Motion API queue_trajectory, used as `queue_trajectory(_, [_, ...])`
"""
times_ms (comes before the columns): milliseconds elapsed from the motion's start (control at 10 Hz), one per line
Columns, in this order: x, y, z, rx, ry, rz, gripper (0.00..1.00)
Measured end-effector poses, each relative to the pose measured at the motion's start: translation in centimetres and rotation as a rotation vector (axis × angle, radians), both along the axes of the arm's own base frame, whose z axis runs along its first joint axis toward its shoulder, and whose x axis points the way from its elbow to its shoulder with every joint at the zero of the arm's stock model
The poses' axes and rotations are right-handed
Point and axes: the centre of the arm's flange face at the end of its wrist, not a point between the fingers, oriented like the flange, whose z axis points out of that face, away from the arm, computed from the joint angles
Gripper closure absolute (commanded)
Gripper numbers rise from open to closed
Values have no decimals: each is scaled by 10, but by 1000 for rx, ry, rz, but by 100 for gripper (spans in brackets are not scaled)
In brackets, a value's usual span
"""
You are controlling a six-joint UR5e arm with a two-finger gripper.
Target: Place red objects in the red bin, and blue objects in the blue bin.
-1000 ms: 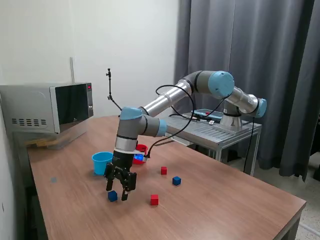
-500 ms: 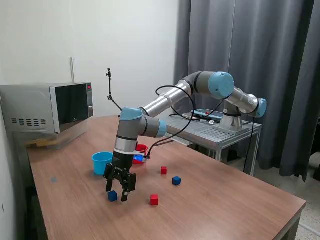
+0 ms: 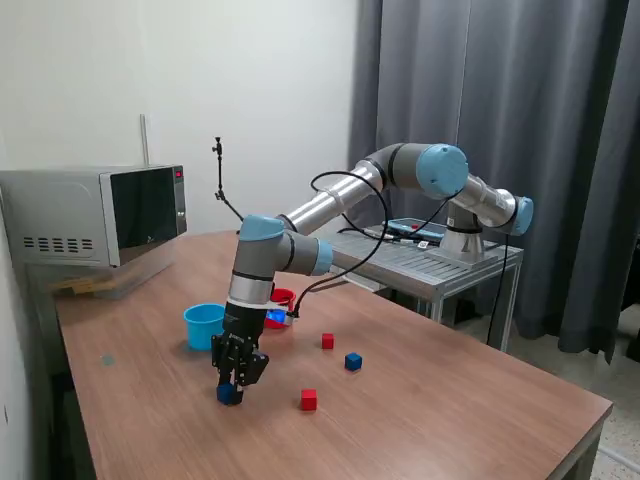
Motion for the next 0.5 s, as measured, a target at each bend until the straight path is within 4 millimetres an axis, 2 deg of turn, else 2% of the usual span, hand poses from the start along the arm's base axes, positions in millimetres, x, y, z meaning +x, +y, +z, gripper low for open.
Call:
queue_trajectory(300, [-1, 2, 2, 22, 2, -6, 100])
queue_trajectory(500, [-1, 4, 18, 42, 18, -13, 100])
